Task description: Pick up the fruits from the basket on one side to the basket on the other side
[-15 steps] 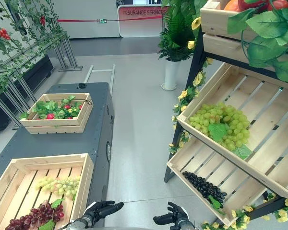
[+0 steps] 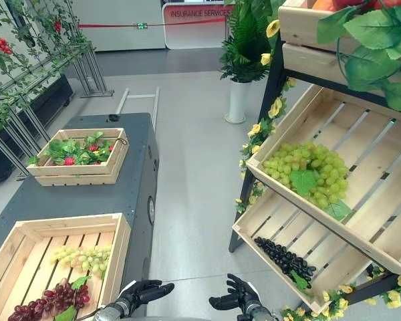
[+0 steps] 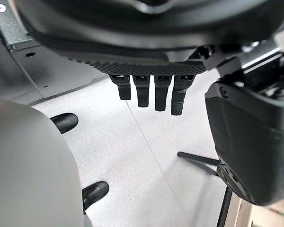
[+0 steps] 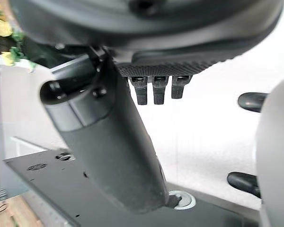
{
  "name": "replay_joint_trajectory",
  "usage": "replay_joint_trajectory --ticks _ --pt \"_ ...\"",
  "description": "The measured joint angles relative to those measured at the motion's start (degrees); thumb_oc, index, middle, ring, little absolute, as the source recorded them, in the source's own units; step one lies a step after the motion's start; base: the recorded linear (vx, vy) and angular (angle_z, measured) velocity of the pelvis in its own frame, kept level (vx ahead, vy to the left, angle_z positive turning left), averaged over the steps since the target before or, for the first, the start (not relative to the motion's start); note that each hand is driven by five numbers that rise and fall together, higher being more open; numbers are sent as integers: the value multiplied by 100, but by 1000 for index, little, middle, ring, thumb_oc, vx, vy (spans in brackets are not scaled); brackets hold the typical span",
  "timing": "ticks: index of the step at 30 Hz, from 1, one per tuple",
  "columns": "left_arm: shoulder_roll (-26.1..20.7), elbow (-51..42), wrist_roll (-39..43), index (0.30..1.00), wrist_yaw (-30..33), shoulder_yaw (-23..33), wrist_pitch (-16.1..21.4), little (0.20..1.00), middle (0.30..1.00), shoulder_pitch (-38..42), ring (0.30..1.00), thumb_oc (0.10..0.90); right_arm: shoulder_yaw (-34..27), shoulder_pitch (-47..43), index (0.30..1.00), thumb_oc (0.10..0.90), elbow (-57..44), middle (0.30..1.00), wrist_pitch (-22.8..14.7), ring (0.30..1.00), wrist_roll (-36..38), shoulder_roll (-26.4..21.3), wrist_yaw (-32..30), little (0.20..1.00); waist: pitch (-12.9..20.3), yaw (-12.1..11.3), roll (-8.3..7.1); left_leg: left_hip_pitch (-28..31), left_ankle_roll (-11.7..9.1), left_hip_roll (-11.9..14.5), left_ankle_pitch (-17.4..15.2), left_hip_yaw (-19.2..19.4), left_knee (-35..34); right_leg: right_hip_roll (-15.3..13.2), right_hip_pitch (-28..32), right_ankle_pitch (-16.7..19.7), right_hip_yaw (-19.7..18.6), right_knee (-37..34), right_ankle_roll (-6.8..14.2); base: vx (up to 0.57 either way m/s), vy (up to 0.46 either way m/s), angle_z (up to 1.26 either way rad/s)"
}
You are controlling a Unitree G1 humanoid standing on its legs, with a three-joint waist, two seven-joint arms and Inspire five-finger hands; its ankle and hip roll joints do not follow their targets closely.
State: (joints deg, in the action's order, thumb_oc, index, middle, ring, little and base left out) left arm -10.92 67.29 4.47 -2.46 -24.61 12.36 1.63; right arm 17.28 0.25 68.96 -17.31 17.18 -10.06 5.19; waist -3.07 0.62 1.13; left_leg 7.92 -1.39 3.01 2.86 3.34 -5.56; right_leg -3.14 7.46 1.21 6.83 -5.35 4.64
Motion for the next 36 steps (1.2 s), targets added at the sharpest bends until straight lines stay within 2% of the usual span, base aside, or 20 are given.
replay_joint_trajectory --ticks 5,9,11,15,22,25,29,32,35,36 --pt "-93 -306 -32 900 308 -313 809 900 900 -47 900 800 -7 3 900 800 -100 900 -117 900 381 -45 -71 900 -143 -7 30 -47 -7 -1 8 -3 1 -2 -52 7 -1 0 9 -28 17 0" --pt "-360 -1416 -9 900 727 -280 1275 900 900 -147 900 800 -21 25 900 800 -456 900 -93 900 882 -160 -9 900 -305 -49 99 -135 0 -8 37 -52 1 -7 -96 26 30 0 30 -46 10 4" --pt "-446 -2034 -12 900 1049 81 1615 900 900 -225 900 800 -54 70 900 800 -721 900 -55 900 1272 -215 129 900 -376 -96 131 -164 -6 -8 44 -100 1 -5 -102 24 74 0 28 -37 19 13" --pt "-608 -2690 36 900 1706 767 2162 900 900 -199 900 800 -91 71 900 800 -866 900 -55 900 1299 -279 294 900 -425 -230 187 -238 -21 -3 63 -201 3 2 -119 7 188 -1 11 -10 23 14" --pt "-1424 -3343 -120 900 2703 2040 2226 900 900 -192 900 800 -191 173 900 800 -811 900 -55 900 1308 -440 624 900 -499 -392 281 -334 -28 -27 109 -495 38 -28 -75 -57 497 -4 13 41 46 20" --pt "-1674 -3345 -388 900 3123 2330 2127 900 900 -194 900 800 -328 211 900 800 -684 900 -55 900 1307 -518 651 900 -533 -561 340 -361 -23 -43 124 -567 39 -29 -71 -67 552 -3 20 39 47 12" --pt "-2047 -3278 -1128 900 3425 2326 1632 900 900 -214 900 800 -326 236 900 800 -602 900 -55 900 1305 -559 651 900 -576 -689 324 -451 -29 -65 163 -656 49 -51 -92 -104 676 27 24 9 61 21" --pt "-2318 -3175 -1715 900 3548 2213 1311 900 900 -175 900 800 -311 127 900 800 -578 900 -55 900 1298 -592 651 900 -788 -708 280 -563 -29 -95 161 -748 178 -69 -161 -136 802 126 35 -135 64 14" --pt "-2922 -3009 -2195 900 3676 1786 1166 900 900 220 900 800 -278 -261 900 800 -497 900 -61 900 1305 -777 656 900 -1333 -786 217 -1019 -19 -122 148 -771 588 -143 -674 -371 827 848 14 -190 79 17" --pt "-3096 -2999 -2229 900 3731 1777 1164 900 900 355 900 800 -267 -420 900 800 -490 900 -63 900 1314 -817 655 900 -1541 -811 146 -1244 -15 -145 135 -751 806 -222 -984 -519 852 1279 7 -248 95 19"
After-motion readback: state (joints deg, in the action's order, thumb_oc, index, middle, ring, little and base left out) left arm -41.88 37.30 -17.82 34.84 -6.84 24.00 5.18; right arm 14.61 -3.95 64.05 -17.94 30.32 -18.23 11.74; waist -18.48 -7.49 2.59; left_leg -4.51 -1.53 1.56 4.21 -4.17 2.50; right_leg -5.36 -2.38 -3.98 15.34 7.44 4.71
